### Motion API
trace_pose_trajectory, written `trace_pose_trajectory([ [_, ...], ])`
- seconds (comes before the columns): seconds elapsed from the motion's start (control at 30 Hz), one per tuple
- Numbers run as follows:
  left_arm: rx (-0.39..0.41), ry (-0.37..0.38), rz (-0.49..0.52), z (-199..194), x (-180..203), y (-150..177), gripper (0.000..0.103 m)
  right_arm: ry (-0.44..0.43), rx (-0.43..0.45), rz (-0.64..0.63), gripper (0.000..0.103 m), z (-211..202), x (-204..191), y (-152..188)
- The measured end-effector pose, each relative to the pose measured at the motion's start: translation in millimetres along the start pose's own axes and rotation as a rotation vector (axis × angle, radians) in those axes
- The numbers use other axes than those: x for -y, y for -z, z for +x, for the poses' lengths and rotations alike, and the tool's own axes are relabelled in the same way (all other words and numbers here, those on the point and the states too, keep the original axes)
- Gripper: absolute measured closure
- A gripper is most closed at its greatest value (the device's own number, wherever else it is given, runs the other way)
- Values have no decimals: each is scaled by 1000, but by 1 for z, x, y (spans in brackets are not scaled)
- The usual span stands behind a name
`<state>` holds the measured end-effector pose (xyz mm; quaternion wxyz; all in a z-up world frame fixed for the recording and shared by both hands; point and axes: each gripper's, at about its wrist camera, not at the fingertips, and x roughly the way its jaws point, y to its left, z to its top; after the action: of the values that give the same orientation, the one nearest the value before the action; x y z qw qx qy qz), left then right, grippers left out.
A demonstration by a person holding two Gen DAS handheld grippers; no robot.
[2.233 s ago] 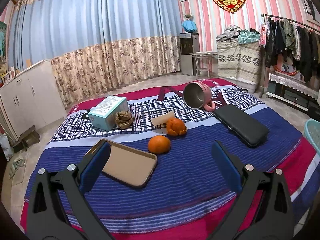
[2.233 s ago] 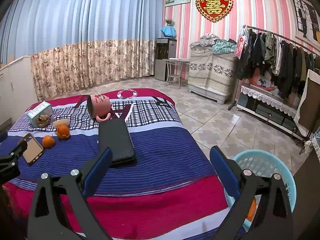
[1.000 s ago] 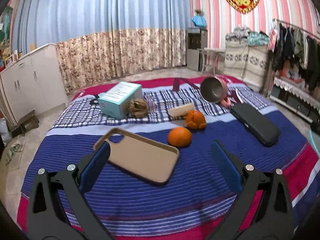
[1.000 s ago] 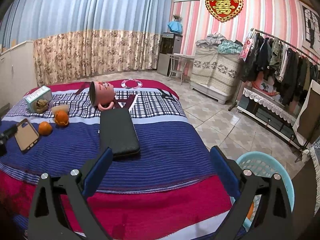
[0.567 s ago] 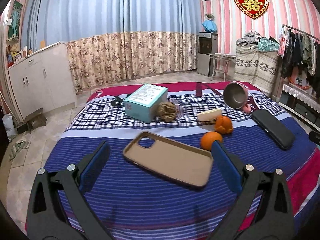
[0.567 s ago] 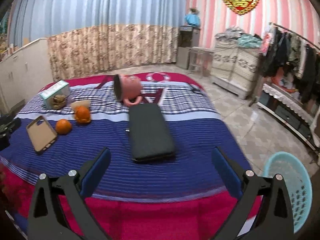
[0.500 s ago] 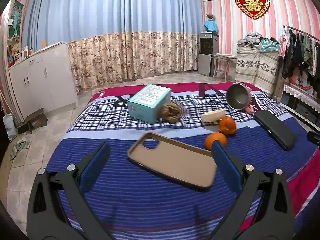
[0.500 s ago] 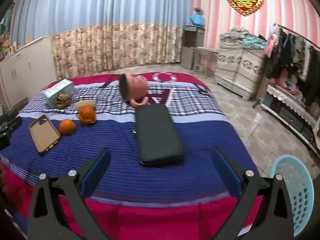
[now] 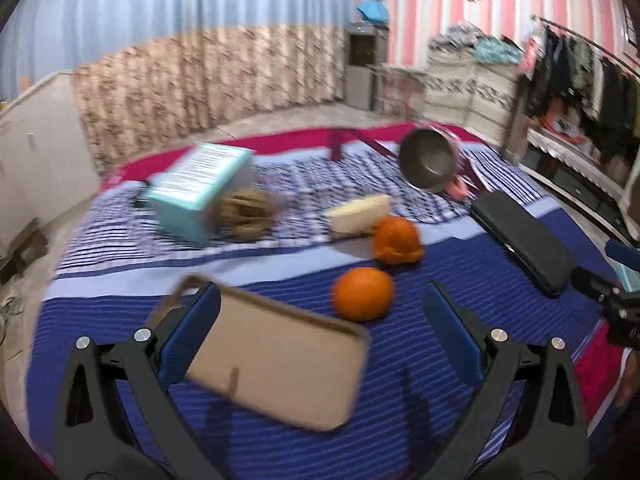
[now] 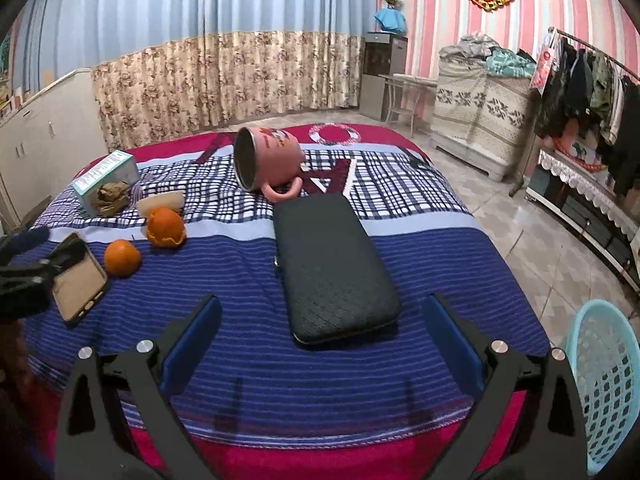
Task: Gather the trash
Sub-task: 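Grasp the whole orange with the left gripper while the right gripper grasps the peeled orange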
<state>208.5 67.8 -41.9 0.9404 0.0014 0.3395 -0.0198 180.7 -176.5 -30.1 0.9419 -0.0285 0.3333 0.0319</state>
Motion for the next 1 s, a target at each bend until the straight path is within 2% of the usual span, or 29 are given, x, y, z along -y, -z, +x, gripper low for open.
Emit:
trace_pose_trajectory([
  [0.07, -32, 3, 19, 13, 10, -2, 7, 7, -3, 0, 5, 1, 1, 0],
  [0.17, -89, 40, 43, 36, 20, -1, 28, 9, -9, -3, 5, 4, 0, 1],
  [0.23, -137, 59, 38, 47, 21, 2, 61, 6, -12, -2, 5, 5, 0, 1],
  [0.3, -138, 61, 24, 47, 18, 3, 62, -1, -16, 0, 5, 5, -2, 1],
  [0.4, -75, 66, 7, 29, 9, 3, 64, -27, -22, 6, 5, 8, -7, 2],
  [0.53, 40, -49, 2, -6, -13, 5, 64, -57, -8, -16, 5, 11, -23, -2],
  [0.63, 81, -145, -36, -18, -43, 10, 64, -85, -7, -63, 5, 21, -47, -10],
  [0.77, 90, -234, -98, -16, -79, 19, 64, -136, -16, -136, 5, 39, -83, -16],
  [0.9, 83, -272, -242, -13, -112, 23, 64, -173, -14, -190, 5, 61, -112, -28],
  [1.0, 45, -274, -276, -2, -120, 25, 64, -225, -40, -195, 5, 79, -128, -37],
])
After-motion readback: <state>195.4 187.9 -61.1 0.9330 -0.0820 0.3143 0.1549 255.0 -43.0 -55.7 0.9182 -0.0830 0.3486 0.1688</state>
